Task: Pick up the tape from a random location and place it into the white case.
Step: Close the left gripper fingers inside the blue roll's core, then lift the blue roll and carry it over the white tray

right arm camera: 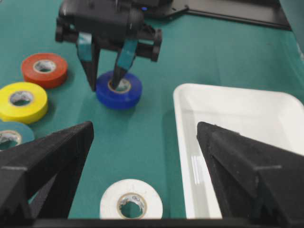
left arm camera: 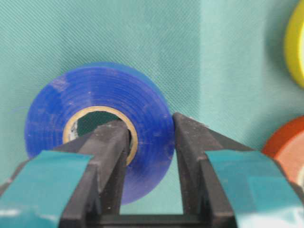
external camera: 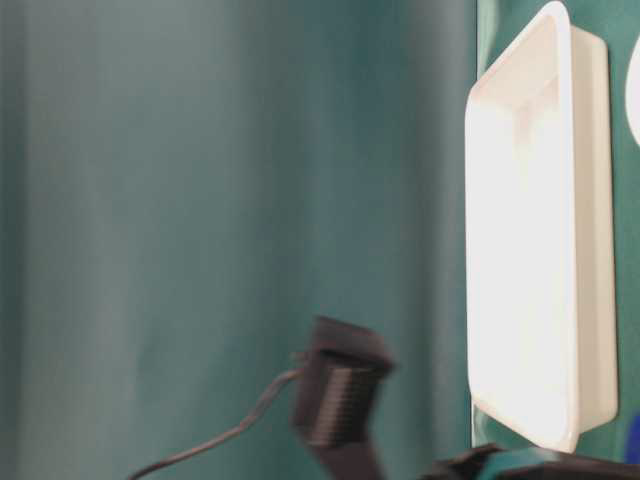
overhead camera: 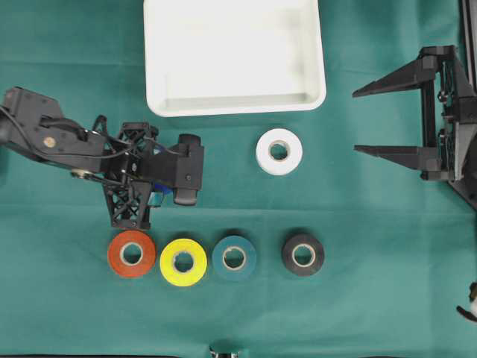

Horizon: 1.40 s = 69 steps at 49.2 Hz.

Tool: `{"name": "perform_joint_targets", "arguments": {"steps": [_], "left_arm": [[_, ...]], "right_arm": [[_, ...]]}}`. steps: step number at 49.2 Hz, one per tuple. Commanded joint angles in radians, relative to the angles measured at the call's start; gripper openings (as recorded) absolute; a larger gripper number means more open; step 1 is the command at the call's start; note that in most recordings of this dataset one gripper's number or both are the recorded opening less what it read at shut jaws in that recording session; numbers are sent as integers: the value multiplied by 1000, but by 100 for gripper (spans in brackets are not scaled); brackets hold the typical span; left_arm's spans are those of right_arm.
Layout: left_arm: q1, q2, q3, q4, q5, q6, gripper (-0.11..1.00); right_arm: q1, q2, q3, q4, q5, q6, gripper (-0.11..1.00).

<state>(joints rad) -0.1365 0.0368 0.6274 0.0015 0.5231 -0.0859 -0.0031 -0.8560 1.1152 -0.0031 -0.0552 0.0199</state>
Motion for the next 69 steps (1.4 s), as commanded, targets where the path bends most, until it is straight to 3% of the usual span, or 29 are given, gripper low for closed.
{"name": "perform_joint_targets", "arguments": {"steps": [1,49,69], "left_arm": [[0,-55,-31,2,25,2,24],[12,-334,-288,8,402,3,24],[25,-364,-411,8,540,3,24]], "right_arm": [[0,5,-28,2,-3,0,90],[-2,5,-43,2,17,-2,90],[0,3,-43,-2,17,-3,90]]}}
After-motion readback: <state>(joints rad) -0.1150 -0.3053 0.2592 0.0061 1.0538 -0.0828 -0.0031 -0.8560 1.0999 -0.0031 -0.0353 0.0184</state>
